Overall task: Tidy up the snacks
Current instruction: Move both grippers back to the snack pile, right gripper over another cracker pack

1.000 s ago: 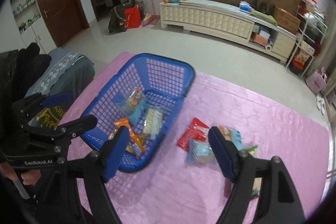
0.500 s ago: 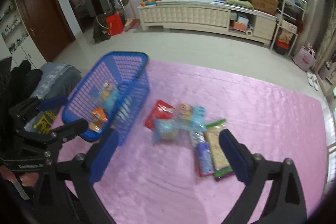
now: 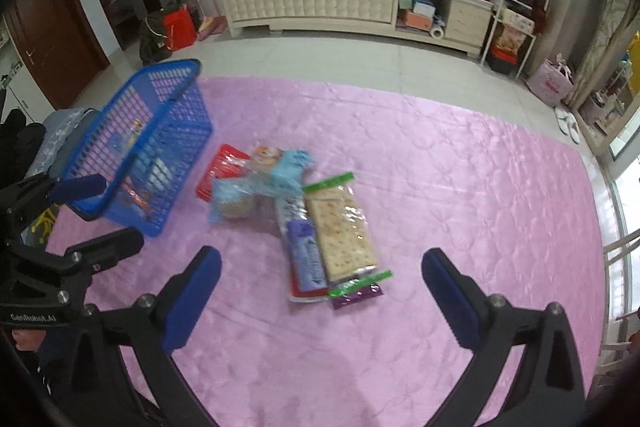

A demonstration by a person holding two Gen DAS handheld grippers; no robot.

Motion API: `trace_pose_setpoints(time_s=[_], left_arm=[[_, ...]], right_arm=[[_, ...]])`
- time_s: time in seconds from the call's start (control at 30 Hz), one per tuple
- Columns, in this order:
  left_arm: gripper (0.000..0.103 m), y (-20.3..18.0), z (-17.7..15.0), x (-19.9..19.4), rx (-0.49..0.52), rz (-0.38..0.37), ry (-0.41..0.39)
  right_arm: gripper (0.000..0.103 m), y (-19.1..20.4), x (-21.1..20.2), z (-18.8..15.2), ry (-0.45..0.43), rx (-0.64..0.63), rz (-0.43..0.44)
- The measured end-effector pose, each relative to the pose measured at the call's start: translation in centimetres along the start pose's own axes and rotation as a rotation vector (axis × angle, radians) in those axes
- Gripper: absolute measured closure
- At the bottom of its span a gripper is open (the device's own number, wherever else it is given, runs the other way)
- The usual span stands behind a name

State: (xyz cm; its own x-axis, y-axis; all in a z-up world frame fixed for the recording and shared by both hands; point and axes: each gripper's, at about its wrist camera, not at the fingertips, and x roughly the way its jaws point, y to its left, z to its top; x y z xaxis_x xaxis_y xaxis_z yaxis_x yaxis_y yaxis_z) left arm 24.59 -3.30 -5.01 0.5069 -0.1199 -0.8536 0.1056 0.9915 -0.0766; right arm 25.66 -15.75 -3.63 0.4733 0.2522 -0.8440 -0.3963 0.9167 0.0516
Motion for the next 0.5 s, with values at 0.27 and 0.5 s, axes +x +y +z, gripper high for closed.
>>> trace_pose_setpoints(time_s=[0.27, 0.5], left_arm=[[0.021, -2.5, 0.1, 4.2, -0.001, 0.006, 0.077], [0.021, -2.0, -0.4, 7.8, -0.068, 0.007, 0.123]], right_arm=[[0.001, -2.6, 3.1, -1.2, 0.041, -0.015, -0.004], [0.002, -4.0, 7.2, -1.9, 0.085, -0.03, -0.014]])
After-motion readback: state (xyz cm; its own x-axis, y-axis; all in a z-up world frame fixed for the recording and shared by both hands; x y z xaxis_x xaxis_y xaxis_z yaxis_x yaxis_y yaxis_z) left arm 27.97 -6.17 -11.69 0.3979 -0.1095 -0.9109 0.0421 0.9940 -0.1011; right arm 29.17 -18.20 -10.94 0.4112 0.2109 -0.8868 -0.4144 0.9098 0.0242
